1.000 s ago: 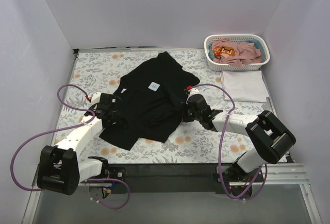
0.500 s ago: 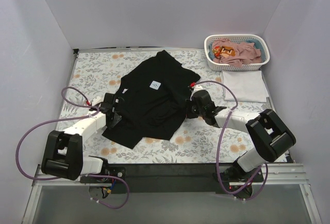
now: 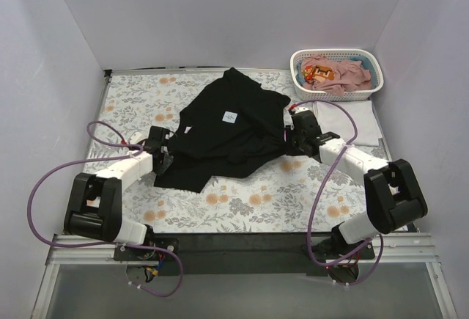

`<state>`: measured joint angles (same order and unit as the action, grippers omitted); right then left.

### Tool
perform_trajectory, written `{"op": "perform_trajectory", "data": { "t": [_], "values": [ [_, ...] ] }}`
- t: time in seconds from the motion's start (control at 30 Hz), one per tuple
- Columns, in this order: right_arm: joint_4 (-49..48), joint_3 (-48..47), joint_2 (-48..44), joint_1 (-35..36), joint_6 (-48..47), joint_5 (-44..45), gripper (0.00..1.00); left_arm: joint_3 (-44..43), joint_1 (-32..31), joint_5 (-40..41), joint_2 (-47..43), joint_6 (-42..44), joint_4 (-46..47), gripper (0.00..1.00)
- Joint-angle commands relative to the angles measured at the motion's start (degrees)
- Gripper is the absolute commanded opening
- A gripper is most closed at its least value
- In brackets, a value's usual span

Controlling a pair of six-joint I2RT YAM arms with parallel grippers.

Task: Fold and stack the t-shirts
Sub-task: Flatten the tshirt out

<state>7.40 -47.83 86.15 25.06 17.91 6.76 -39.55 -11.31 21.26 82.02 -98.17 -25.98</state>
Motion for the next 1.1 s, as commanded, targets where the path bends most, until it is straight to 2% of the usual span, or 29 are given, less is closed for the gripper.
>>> {"op": "perform_trajectory", "data": {
  "t": [0.0, 0.03, 0.07, 0.17, 0.3, 0.5, 0.7, 0.83, 1.07],
  "values": [
    [10.2, -4.1, -4.6, 1.3, -4.5, 6.2, 0.3, 4.0, 0.9, -0.8, 2.1, -0.7, -3.6, 0.22],
    [11.7, -6.1, -6.7, 5.7, -5.7, 6.7, 0.4, 4.3, 0.9, -1.0, 1.1, -0.4, -3.4, 0.22],
    [11.7, -6.1, -6.7, 5.8, -5.9, 6.9, 0.42, 4.3, 0.9, -1.0, 1.1, -0.4, -3.4, 0.22],
    [11.9, -9.5, -6.7, 13.0, -6.5, 7.6, 0.47, 4.8, 0.8, -2.1, 0.5, -0.4, -3.1, 0.22],
    [11.9, -15.5, -1.9, 22.8, -6.7, 10.1, 0.5, 5.1, 0.8, -3.1, 0.1, -0.2, -2.7, 0.22],
    [12.1, -25.3, 13.2, 31.5, -7.8, 13.1, 0.49, 5.4, 0.8, -3.2, -2.5, 0.3, -2.6, 0.22],
    [14.9, -34.1, 24.8, 35.7, -8.8, 19.0, 0.42, 5.4, 0.8, -3.4, -3.6, 0.8, -2.7, 0.23],
    [15.8, -36.7, 27.8, 36.0, -9.6, 21.4, 0.42, 5.4, 0.8, -3.6, -4.2, 1.0, -2.6, 0.23],
    [16.3, -38.0, 31.3, 36.5, -12.5, 19.9, 0.43, 5.3, 0.8, -4.1, -3.7, 1.1, -2.1, 0.23]
  ]
}}
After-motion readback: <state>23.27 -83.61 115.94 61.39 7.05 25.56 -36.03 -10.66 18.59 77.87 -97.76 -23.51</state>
